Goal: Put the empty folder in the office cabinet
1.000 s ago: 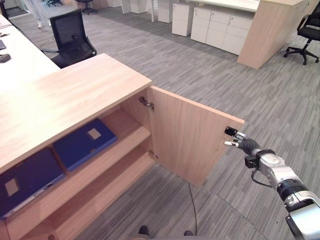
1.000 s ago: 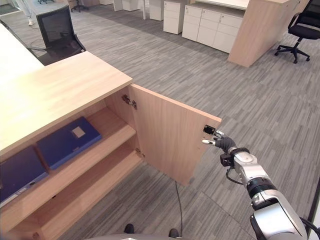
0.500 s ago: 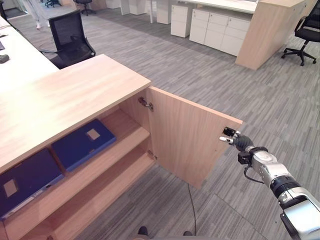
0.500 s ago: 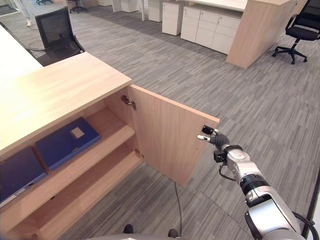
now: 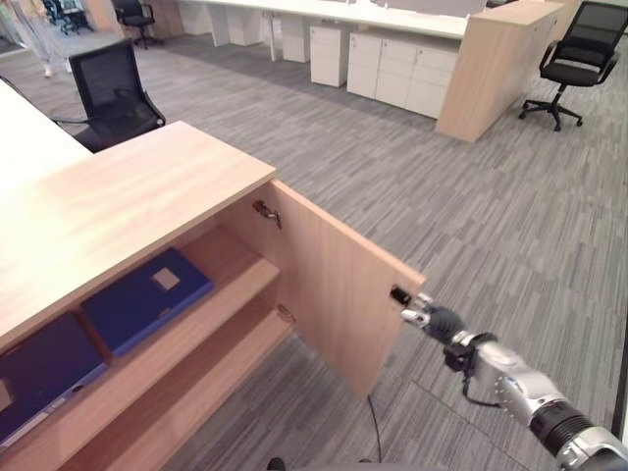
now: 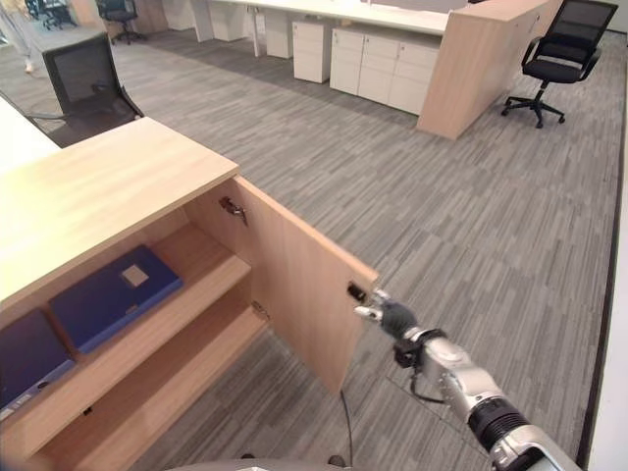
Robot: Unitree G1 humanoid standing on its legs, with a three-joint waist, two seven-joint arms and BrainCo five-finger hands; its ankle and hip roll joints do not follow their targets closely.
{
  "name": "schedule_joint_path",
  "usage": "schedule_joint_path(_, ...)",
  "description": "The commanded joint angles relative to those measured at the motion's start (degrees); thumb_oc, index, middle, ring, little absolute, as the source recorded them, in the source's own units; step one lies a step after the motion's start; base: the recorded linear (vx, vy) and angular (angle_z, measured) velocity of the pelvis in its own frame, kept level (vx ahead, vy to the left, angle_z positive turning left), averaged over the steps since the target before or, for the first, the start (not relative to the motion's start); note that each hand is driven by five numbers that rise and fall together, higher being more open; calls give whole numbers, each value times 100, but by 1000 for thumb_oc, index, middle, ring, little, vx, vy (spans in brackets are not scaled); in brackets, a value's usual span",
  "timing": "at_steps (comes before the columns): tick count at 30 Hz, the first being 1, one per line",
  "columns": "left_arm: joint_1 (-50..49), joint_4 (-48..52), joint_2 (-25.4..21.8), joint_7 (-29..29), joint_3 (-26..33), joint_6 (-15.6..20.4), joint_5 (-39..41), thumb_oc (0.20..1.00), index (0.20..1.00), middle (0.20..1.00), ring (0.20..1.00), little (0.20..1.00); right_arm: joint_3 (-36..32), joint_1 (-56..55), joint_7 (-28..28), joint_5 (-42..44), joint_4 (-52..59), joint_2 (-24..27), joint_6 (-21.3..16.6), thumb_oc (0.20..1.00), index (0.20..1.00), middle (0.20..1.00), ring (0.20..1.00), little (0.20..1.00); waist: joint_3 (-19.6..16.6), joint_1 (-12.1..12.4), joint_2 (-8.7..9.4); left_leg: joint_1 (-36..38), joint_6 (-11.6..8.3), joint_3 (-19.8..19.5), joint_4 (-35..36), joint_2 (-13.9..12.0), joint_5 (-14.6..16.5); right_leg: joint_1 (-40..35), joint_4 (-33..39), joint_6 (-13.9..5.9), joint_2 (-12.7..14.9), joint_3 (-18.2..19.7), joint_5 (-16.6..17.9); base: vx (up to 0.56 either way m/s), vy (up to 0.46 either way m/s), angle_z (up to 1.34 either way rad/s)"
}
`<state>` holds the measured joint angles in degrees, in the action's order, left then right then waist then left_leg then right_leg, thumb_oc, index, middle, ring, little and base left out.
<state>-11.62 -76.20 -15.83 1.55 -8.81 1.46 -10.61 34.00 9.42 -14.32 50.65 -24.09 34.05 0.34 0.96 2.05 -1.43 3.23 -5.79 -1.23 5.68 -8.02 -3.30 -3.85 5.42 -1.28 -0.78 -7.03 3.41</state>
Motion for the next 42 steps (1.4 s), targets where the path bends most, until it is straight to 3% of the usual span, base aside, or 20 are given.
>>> schedule_joint_path(1,271,-211,-274,-53,-62,20,-204,1000,1000,1000,1000,1000,622,610,-862,-18,853,-1243,-161,1000,1000,1000,1000,1000,225,469,354,200,54,-121,-170,215,540,-23,-42,-362,313,-45,-650,11,3,11)
schedule_joint_path(18,267,-206,-331,4,-94,125,-292,1000,1000,1000,1000,1000,1307,-3,-1264,120,960,-1224,179,1000,1000,1000,1000,1000,338,434,369,104,-31,-229,-285,133,524,-22,-42,-292,233,-76,-745,-4,-25,8)
schedule_joint_path(24,492,-137,-491,2,-145,149,-173,1000,1000,1000,1000,1000,1442,233,-1175,-198,593,-1263,60,1000,1000,1000,1000,1000,503,534,435,-108,-142,-482,-275,-4,304,112,-42,-213,96,-210,-779,-62,-122,18)
schedule_joint_path(27,717,-119,-579,-35,-129,191,75,1000,1000,1000,1000,1000,1192,357,-907,-835,-47,-1248,-57,1000,1000,1000,1000,1000,702,614,457,-555,-239,-646,-352,-32,72,306,-42,-208,141,-513,-766,-144,-93,57)
schedule_joint_path(29,777,-108,-567,-56,-151,190,116,1000,1000,1000,1000,1000,1063,329,-812,-1051,-276,-1221,-85,1000,1000,1000,1000,1000,752,604,465,-727,-236,-511,-443,-62,-4,343,-42,-218,219,-675,-767,-124,-13,95)
schedule_joint_path(30,851,-93,-514,-81,-205,188,174,1000,1000,1000,1000,1000,789,240,-552,-1487,-884,-1241,-134,1000,1000,1000,1000,1000,786,596,445,-851,-187,116,-550,-230,-96,349,-42,-245,348,-1004,-782,-66,8,77)
schedule_joint_path(31,895,-83,-493,-91,-248,171,201,1000,1000,1000,1000,1000,644,193,-452,-1744,-1258,-1299,-99,1000,1000,1000,1000,1000,791,581,413,-890,-192,489,-596,-348,-135,330,-42,-250,407,-1204,-795,-66,7,116)
schedule_joint_path(32,896,-84,-495,-91,-250,171,201,1000,1000,1000,1000,1000,642,195,-453,-1747,-1264,-1303,-103,1000,1000,1000,1000,1000,793,583,413,-890,-192,489,-599,-349,-134,329,-42,-250,406,-1204,-796,21,35,99)
schedule_joint_path(33,918,-62,-408,-68,-363,146,209,1000,1000,1000,1000,1000,32,74,-129,-2114,-2400,-1532,18,1000,1000,1000,1000,1000,700,458,237,-785,-314,1578,-622,-710,-127,203,-42,-285,560,-1817,-871,36,36,100)
schedule_joint_path(34,922,-61,-412,-69,-369,145,211,1000,1000,1000,1000,1000,24,82,-133,-2120,-2424,-1547,4,1000,1000,1000,1000,1000,700,462,239,-788,-317,1574,-623,-713,-127,204,-42,-285,557,-1820,-872,20,86,110)
schedule_joint_path(36,862,-151,-219,-111,-429,119,196,1000,1000,1000,1000,1000,-757,-14,86,-1755,-3418,-1952,165,1000,1000,1000,1000,1000,567,353,26,-665,-403,2432,-519,-897,-287,96,-42,-279,709,-2341,-848,-8,153,179)
schedule_joint_path(37,866,-154,-221,-114,-437,121,196,1000,1000,1000,1000,1000,-765,-6,82,-1754,-3438,-1959,156,1000,1000,1000,1000,1000,569,355,26,-657,-405,2428,-502,-894,-298,91,-42,-281,708,-2348,-848,32,191,145)
schedule_joint_path(39,724,-267,-104,-117,-423,87,171,1000,1000,1000,1000,1000,-1176,-91,187,-1389,-3927,-2207,266,1000,1000,1000,1000,1000,461,342,-139,-568,-403,2455,-313,-854,-332,-21,-42,-321,802,-2539,-798,66,207,114)
schedule_joint_path(42,684,-421,-21,-86,-406,50,145,1000,1000,1000,1000,1000,-1787,-160,356,-1373,-4735,-2390,375,1000,1000,1000,1000,1000,266,401,-250,-494,-248,2175,-112,-480,-204,-243,-47,-475,1205,-2830,-586,140,393,96)
